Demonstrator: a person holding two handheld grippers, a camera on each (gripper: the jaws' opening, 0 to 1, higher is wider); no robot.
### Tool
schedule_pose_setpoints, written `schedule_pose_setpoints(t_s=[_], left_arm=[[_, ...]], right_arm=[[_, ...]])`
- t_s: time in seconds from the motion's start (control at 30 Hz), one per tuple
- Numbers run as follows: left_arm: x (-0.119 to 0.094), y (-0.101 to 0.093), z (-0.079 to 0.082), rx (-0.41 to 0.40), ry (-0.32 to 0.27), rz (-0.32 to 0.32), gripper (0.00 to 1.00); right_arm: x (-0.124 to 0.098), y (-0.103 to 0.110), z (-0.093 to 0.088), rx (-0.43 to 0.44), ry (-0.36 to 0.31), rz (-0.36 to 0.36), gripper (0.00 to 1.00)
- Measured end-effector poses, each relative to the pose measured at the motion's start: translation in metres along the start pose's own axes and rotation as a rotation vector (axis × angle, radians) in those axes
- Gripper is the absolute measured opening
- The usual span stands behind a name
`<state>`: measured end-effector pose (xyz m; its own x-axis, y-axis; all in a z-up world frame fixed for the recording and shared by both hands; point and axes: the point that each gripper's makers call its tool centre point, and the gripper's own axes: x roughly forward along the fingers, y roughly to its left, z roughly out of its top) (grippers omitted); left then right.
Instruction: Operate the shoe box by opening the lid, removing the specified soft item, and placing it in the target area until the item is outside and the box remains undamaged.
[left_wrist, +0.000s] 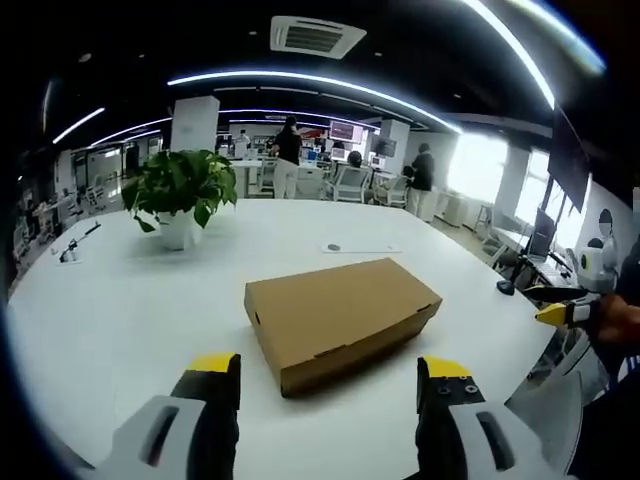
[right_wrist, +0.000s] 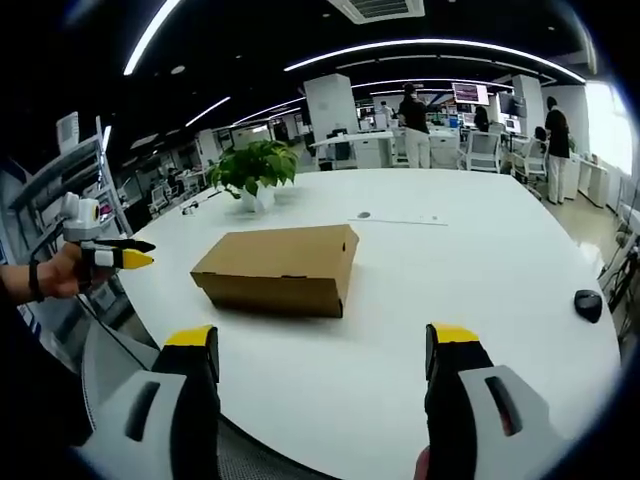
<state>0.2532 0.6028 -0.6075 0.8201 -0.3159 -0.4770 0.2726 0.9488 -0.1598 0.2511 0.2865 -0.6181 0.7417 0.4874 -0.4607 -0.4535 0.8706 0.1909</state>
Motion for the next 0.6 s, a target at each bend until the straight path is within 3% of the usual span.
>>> schedule_pose_setpoints(t_s=[0.6], left_arm=[[-0.0018,-0.0005,0.0014,-0.001,-0.009,-0.001,0.73]], right_arm=[[-0.0039,-0.0001,0.0013,-0.003,-0.005,-0.001,0.80]])
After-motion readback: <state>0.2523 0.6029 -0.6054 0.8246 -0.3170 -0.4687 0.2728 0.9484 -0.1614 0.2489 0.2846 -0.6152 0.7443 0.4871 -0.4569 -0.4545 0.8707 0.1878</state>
